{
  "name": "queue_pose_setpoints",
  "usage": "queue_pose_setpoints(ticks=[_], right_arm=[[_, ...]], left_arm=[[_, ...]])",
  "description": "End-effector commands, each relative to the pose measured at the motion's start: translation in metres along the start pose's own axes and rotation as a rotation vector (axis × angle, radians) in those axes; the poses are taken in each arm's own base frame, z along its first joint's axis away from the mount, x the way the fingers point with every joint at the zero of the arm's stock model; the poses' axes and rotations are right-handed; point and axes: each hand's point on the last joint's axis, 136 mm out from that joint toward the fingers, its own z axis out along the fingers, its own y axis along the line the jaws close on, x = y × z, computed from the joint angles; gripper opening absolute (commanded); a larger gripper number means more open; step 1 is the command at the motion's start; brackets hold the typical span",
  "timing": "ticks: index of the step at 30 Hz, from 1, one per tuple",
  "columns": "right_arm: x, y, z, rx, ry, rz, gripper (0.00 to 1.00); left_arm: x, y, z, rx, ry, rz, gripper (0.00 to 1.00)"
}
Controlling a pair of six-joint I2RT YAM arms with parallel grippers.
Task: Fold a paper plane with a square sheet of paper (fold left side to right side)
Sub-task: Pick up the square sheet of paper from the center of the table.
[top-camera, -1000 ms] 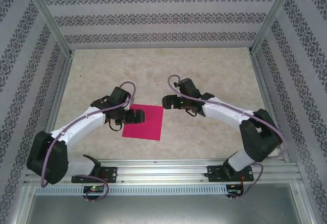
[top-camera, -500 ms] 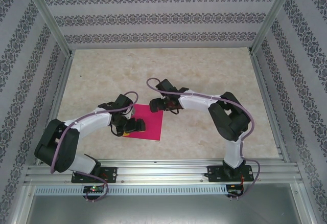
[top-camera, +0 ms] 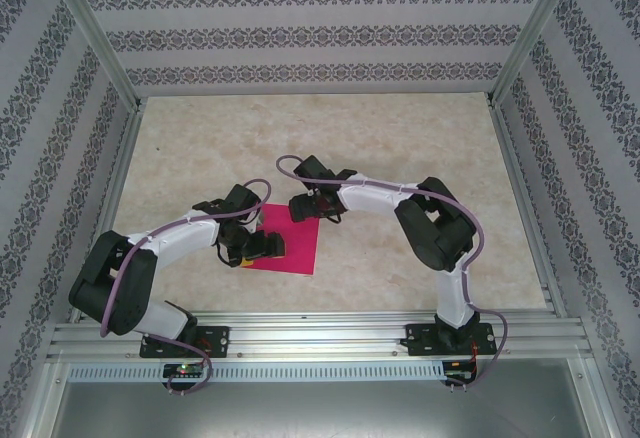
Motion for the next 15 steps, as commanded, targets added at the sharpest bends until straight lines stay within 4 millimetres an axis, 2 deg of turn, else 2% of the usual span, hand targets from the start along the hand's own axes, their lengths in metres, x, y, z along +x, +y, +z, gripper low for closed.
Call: queue_pose_setpoints(ticks=[1, 10, 15], right_arm=[[0.028, 0.041, 0.006, -0.114, 0.100, -0.069, 0.80], [0.033, 0.063, -0.002, -0.160, 0.114, -0.138, 0.71], [0.025, 0.063, -0.007, -0.207, 0.094, -0.111, 0.52]], left_arm=[[-0.002, 0.003, 0.008, -0.006, -0.008, 0.008, 0.86], [-0.002, 0.003, 0.009, -0.006, -0.007, 0.005, 0.86], [-0.005, -0.002, 0.004, 0.012, -0.028, 0.021, 0.86]])
